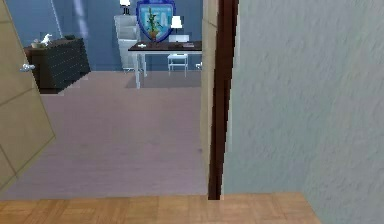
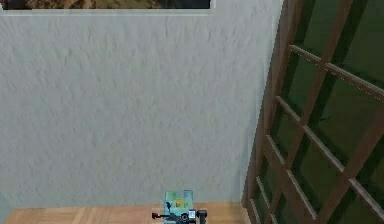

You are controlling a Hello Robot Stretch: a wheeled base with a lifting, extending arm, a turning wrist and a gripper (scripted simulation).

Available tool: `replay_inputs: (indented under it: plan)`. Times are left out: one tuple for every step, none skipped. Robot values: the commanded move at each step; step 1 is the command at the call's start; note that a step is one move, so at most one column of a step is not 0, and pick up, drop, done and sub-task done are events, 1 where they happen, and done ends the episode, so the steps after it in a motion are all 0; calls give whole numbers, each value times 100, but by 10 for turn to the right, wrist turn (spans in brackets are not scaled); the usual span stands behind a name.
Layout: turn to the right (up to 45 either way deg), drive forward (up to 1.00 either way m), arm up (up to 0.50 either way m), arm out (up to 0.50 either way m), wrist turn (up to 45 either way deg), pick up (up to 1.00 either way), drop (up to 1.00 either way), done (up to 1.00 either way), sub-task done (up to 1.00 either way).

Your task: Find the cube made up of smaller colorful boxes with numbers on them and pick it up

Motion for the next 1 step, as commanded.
replay_inputs:
  plan:
    - [0,0,0,0,270,0,0,0,0]
